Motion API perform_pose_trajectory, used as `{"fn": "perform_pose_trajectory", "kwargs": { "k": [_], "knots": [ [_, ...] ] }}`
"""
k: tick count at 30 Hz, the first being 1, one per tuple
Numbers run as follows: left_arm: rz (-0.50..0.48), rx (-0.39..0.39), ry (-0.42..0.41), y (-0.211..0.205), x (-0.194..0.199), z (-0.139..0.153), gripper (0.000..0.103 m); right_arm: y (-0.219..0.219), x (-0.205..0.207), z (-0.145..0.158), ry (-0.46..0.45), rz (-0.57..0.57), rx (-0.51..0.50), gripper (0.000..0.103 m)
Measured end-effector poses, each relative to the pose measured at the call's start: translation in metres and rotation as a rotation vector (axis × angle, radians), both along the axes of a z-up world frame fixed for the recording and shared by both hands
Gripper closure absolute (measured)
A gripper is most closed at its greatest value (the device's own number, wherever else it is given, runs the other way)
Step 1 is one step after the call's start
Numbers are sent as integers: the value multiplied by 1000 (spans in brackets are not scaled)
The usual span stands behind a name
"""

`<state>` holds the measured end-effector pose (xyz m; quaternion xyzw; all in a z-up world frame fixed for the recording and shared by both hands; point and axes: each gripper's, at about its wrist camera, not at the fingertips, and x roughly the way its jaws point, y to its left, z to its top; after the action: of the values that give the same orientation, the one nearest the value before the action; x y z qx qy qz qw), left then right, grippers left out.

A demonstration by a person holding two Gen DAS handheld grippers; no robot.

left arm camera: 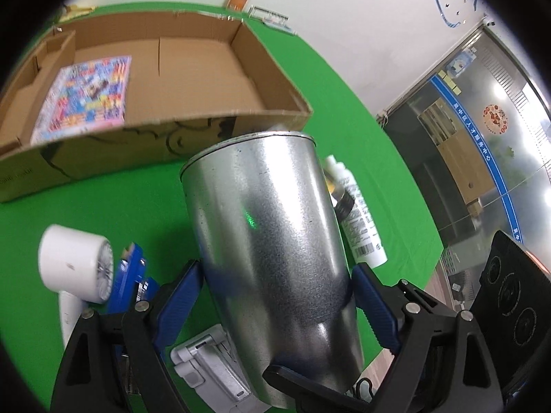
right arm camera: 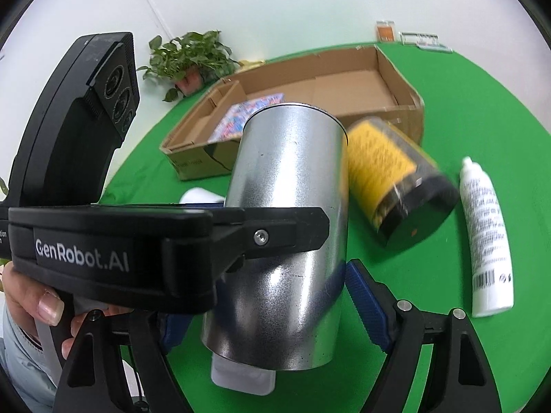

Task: Organize rigid objects
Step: 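Grasp the silver cylinder with both grippers and lift it, then lay the silver cylinder in the box beside the board-game box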

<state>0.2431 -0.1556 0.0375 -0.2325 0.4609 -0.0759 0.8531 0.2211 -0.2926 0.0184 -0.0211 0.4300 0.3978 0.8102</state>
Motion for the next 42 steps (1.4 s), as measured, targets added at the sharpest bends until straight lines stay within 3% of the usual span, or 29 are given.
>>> {"fn": "perform_pose_trajectory", "kwargs": {
  "k": [19,29,42],
  "knots": [
    [30,48,-135,53,14,50,15,58,27,70,-111,46,-2,23],
    [54,60,-140,88,48,71,15,101,69,95,-110,75,3,23],
    [83,45,-97,134,104,72,15,153,142,102,-45,101,-11,23]
  ]
}}
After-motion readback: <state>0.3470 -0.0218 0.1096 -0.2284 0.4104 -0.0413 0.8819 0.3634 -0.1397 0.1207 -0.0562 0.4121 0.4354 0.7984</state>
